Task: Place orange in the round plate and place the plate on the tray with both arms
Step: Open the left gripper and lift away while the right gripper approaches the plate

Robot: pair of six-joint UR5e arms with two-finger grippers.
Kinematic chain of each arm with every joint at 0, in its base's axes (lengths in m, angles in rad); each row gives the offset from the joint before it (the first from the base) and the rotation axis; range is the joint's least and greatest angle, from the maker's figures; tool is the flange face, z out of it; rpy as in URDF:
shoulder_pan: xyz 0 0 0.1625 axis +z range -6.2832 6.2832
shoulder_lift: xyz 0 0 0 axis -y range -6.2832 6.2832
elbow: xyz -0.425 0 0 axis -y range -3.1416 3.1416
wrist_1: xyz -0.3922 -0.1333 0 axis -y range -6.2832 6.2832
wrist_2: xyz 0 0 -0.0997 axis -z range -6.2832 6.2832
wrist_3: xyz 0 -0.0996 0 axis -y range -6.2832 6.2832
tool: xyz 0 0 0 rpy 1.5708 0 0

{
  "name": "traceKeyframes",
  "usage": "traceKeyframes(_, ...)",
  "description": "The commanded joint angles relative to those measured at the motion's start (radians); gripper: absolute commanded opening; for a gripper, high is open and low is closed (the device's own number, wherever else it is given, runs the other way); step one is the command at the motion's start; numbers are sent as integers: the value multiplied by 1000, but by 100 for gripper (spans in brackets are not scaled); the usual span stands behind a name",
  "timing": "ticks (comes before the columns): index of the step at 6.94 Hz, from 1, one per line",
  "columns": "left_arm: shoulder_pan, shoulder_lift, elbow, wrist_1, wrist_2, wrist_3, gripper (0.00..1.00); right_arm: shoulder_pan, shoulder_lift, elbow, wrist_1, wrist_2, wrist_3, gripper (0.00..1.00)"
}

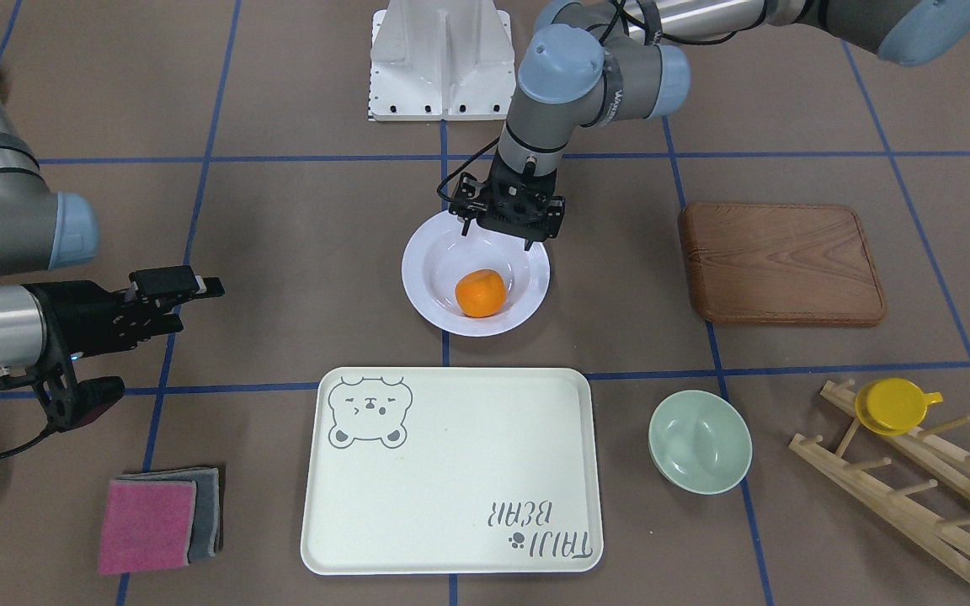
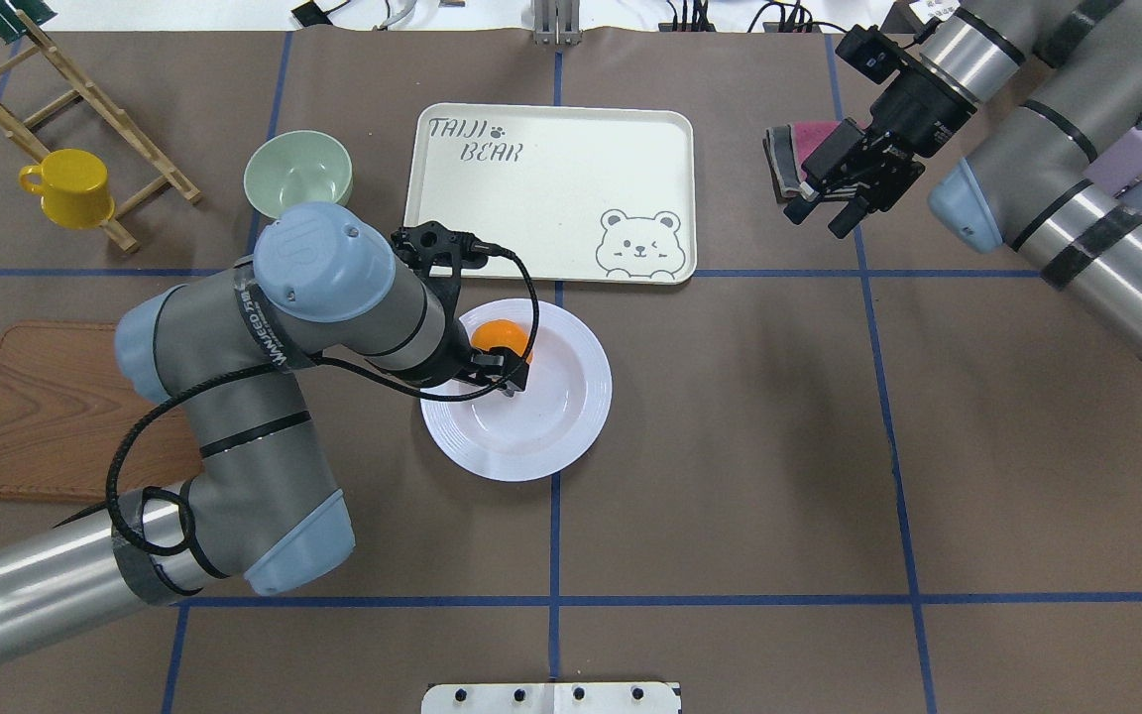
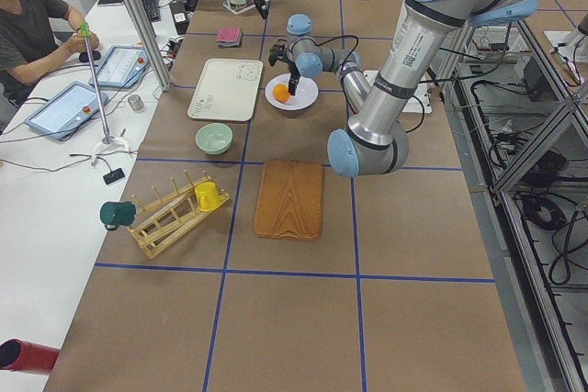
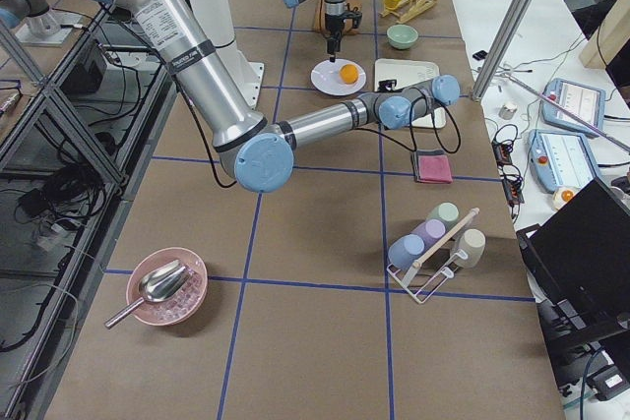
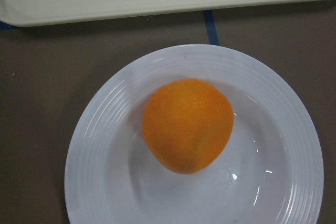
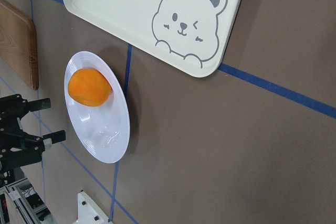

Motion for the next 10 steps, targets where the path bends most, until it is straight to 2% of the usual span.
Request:
traceKeyframes(1,-40,53,-56,0,-56,2,99,-57,28,-10,5,-116,9,100)
traceKeyframes(3,-80,115,-116,0,-98,54,99,-99,34,-12,6,-150,9,100)
traceKeyframes(4,-92,135,-122,0,-110,78,99,-131,31,-22,69,-167,9,100)
traceKeyframes(5,-105,141,-124,0,-119,86,99,-169,34,-77,160,-223,15,100)
traceKeyframes(6,-114,153,-124,0,-119,98,99,-171,35,-82,170,-222,44,100)
traceKeyframes(10,-142,238,-168,-6,-148,137,99,-173,150,-82,206,-165,433,98)
